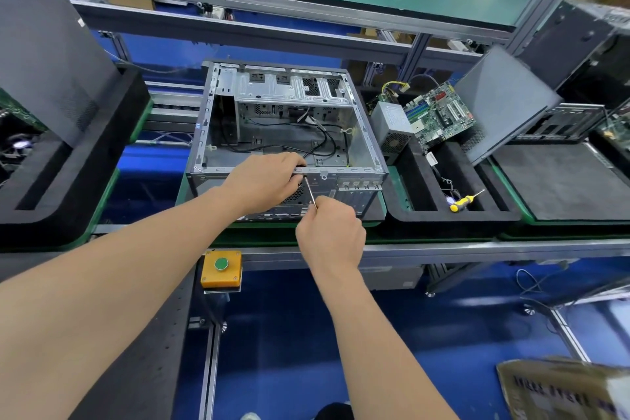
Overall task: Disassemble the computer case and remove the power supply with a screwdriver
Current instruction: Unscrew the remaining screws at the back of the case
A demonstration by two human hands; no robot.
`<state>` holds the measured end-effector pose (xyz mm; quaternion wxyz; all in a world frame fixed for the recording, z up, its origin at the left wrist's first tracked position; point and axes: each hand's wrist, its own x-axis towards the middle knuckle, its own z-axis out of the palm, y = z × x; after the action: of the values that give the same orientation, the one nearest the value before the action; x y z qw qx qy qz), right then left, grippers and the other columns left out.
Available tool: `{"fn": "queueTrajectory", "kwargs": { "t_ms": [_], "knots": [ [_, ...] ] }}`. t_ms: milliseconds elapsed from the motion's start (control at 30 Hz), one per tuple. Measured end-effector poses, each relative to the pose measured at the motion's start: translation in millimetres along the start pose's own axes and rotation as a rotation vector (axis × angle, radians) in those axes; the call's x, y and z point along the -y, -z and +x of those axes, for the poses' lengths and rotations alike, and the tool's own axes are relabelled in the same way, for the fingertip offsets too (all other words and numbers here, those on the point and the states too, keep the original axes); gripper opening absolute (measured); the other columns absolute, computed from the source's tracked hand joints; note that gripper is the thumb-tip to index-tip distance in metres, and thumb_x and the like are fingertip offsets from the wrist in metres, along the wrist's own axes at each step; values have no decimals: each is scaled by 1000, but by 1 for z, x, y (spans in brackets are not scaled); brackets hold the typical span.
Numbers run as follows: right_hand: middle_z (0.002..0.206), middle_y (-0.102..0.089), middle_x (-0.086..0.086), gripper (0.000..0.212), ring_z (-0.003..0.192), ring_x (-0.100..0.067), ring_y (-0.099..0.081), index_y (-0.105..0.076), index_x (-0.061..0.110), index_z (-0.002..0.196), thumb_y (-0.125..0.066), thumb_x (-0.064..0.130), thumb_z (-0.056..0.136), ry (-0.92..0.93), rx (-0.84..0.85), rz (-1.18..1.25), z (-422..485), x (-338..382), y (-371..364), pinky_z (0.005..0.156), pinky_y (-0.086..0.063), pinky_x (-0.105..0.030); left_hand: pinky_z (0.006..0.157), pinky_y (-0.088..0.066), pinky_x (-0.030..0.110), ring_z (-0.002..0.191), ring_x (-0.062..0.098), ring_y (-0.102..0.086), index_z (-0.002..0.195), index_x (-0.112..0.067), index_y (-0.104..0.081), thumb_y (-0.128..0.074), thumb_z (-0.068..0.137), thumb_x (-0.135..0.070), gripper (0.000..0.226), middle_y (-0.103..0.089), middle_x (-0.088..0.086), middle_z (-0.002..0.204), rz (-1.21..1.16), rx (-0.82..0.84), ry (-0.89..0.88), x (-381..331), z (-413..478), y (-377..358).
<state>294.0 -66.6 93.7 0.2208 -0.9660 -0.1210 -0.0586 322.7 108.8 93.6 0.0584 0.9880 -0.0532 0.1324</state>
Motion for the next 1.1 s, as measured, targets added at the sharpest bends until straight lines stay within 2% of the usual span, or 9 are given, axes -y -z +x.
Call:
{"fn": "queueTrajectory", "kwargs": {
  "t_ms": [67, 167, 300, 400, 633, 767, 900, 1000, 1100],
  "knots": [
    [63, -52, 5, 31, 55, -19, -47, -55, 18, 71, -57, 30, 100, -49, -8, 99, 1, -2, -6, 52, -29, -30, 64, -41, 33, 96, 22, -66, 136, -19, -49, -35, 107, -39, 38, -66, -1, 124, 4, -3, -3, 0, 0, -1],
    [61, -67, -2, 32, 52, -21, -57, -70, 19, 71, -53, 31, 96, -179, 178, 496, 10, -10, 0, 51, -41, -28, 63, -42, 34, 93, 21, -66, 135, -20, -49, -35, 106, -40, 37, -67, -2, 123, 2, -9, 6, 0, -1, -3],
    [67, -62, -3, 25, 47, -20, -51, -82, 11, 93, -59, 22, 87, -448, 534, 996, 22, -20, 10, 49, -45, -29, 63, -40, 33, 94, 21, -66, 133, -22, -48, -34, 106, -41, 37, -67, -4, 123, -14, -11, 16, 2, 0, -5],
    [74, -58, -5, 25, 58, -20, -65, -77, 3, 111, -60, 16, 99, -481, 690, 1326, 21, -26, 11, 49, -53, -27, 63, -41, 34, 94, 22, -66, 130, -23, -48, -34, 105, -42, 34, -67, -3, 121, -13, -12, 12, 3, -1, -6],
    [69, -49, 0, 26, 32, -8, -37, -66, 2, 107, -45, 18, 107, -764, 925, 2077, 17, -24, 6, 29, -29, -20, 57, -44, 35, 83, 20, -65, 122, -23, -47, -35, 104, -41, 28, -69, -4, 109, 8, -61, -13, 2, -2, -7],
    [72, -55, -1, 26, 35, -11, -37, -70, 1, 115, -51, 15, 105, -607, 767, 1672, 19, -20, 9, 34, -31, -24, 56, -41, 34, 82, 21, -65, 122, -23, -47, -34, 104, -41, 28, -69, -4, 109, 10, -59, -4, 2, -2, -7],
    [73, -69, -7, 27, 40, -26, -51, -76, 10, 94, -51, 18, 102, -183, 375, 784, 15, -17, 13, 40, -36, -27, 53, -35, 33, 68, 18, -52, 121, -23, -46, -35, 104, -40, 26, -68, -5, 106, 11, -47, -5, 1, -2, -5],
    [69, -57, 0, 25, 60, -26, -51, -56, 15, 78, -52, 24, 101, 43, 124, 48, 7, -3, 9, 53, -33, -30, 52, -32, 33, 66, 15, -47, 120, -23, -47, -37, 105, -39, 25, -67, -6, 103, 4, -41, 8, 1, -2, -5],
    [74, -57, 2, 19, 66, -25, -52, -61, 21, 84, -55, 28, 101, 8, 18, -39, 4, 5, 0, 61, -36, -32, 50, -29, 32, 65, 15, -47, 119, -23, -47, -37, 104, -39, 24, -67, -6, 101, 6, -34, 14, 0, -2, -5]
  ]
}}
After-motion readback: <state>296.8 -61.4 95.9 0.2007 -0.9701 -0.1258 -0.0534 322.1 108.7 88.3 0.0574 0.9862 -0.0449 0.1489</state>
